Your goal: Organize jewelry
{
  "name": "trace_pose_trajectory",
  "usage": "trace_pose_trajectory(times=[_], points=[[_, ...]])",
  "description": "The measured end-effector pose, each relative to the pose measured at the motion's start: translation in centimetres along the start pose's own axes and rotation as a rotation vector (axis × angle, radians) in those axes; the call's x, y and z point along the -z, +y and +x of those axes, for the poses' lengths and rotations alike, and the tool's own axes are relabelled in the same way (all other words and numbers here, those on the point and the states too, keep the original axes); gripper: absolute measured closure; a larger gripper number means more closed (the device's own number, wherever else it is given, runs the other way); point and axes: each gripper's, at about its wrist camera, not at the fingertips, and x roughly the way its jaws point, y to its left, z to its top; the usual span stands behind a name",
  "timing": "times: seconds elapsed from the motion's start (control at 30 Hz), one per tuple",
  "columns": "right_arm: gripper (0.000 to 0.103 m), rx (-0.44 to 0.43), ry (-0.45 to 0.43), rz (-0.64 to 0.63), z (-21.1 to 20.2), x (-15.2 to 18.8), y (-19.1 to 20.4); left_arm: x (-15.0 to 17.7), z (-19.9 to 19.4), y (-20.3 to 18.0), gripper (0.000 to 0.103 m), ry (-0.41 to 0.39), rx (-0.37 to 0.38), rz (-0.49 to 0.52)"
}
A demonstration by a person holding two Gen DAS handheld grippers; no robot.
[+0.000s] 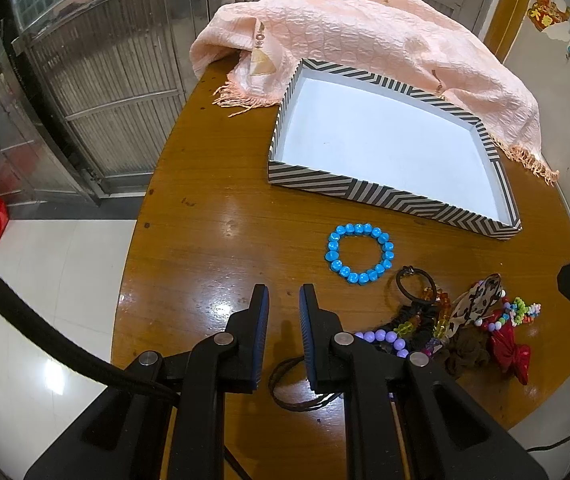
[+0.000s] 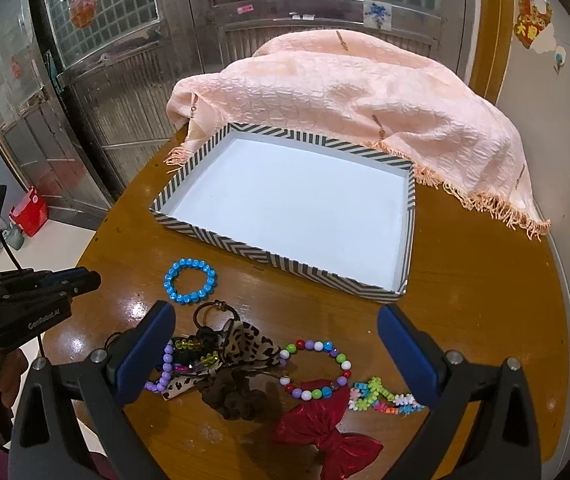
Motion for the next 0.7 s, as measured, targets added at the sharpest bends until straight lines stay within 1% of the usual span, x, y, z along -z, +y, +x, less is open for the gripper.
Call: trace_pose_trajectory(times=[0.2, 0.4, 0.57, 0.67, 0.7], points=[[0.000, -0.011, 0.002, -0.004, 0.1, 0.1, 0.1, 0.0, 0.0, -0.4, 0.088, 0.007, 0.002, 0.001], [0.000, -0.009, -0.005, 0.013, -0.1, 0.1, -0.7, -0.1, 0.6, -0.5, 0.088, 0.023, 0.009, -0.011], [0.000, 0.048, -0.011, 0.013, -0.6, 0.3, -2.6, -0.2, 1.2, -0.5, 0.087, 0.043, 0.021, -0.019], [0.001, 0.095, -0.004, 0.033, -1.0, 0.8, -4.7, -0.2, 1.7, -0.4, 0.087, 0.054, 0.042, -0.031], [0.002, 0.104, 0.005, 0.045, -1.0, 1.1, -5.5, -0.3, 1.8, -0.4, 0.087, 0.056, 0.048, -0.034]])
